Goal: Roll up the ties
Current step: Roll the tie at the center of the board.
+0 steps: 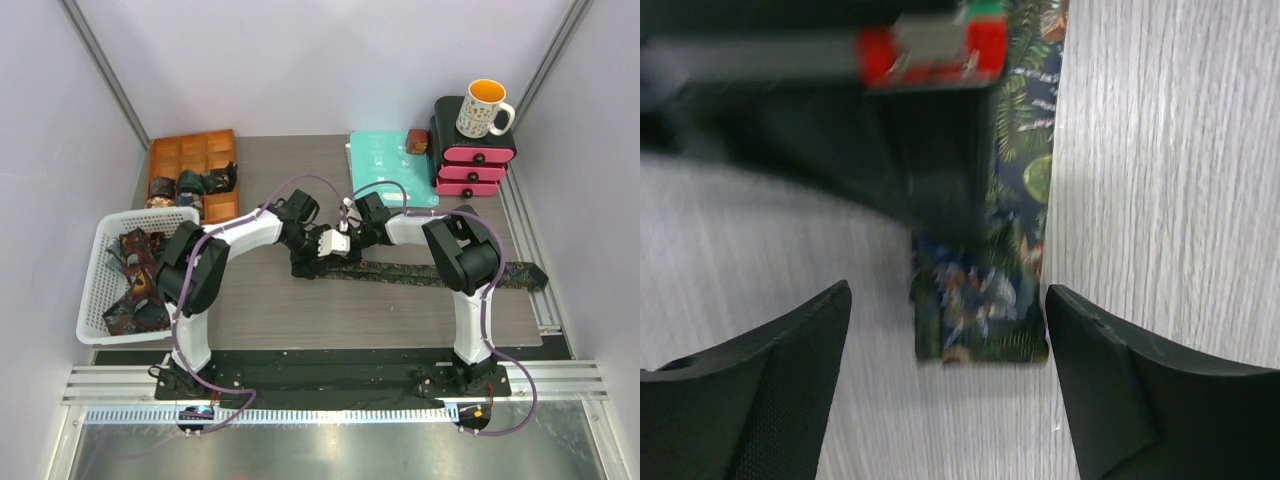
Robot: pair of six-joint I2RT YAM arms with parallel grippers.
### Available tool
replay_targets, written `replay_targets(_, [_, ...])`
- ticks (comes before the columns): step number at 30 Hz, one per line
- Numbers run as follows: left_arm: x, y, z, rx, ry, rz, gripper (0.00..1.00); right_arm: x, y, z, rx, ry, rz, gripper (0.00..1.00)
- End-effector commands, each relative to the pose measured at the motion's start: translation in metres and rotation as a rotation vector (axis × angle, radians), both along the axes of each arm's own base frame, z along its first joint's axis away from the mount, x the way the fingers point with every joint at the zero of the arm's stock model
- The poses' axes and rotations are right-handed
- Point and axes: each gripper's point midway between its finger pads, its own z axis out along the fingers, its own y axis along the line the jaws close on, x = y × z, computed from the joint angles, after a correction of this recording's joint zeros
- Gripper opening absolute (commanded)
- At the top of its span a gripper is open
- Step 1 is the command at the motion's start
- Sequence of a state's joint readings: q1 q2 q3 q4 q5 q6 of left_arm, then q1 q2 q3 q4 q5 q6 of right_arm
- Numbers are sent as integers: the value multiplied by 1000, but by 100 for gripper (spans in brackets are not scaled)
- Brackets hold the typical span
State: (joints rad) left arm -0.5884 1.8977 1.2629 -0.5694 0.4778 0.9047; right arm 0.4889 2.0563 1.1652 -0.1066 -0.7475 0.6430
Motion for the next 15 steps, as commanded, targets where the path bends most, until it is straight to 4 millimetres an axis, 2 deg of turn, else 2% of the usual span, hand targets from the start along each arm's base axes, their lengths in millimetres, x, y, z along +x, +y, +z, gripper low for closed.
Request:
replay_targets(1, [-9, 1, -7, 91, 28, -63, 74, 2, -5, -9, -34, -5, -7, 1])
replay_targets(4, [-17, 10, -18, 158, 58, -60, 67, 7, -1, 3, -6, -19, -17, 1])
replay_targets(5, [-17, 11, -20, 164, 53, -58, 57, 7, 0, 5, 3, -16, -18, 1])
replay_targets(8, [-14, 12, -22, 176, 45, -35, 38, 8, 5, 20, 36, -15, -23, 1])
replay_targets(12, [-16, 15, -23, 188, 48, -34, 29, 12, 11, 45, 79, -33, -27, 1])
replay_targets(15, [-21, 19, -25, 197, 54, -37, 27, 13, 10, 51, 74, -43, -31, 1])
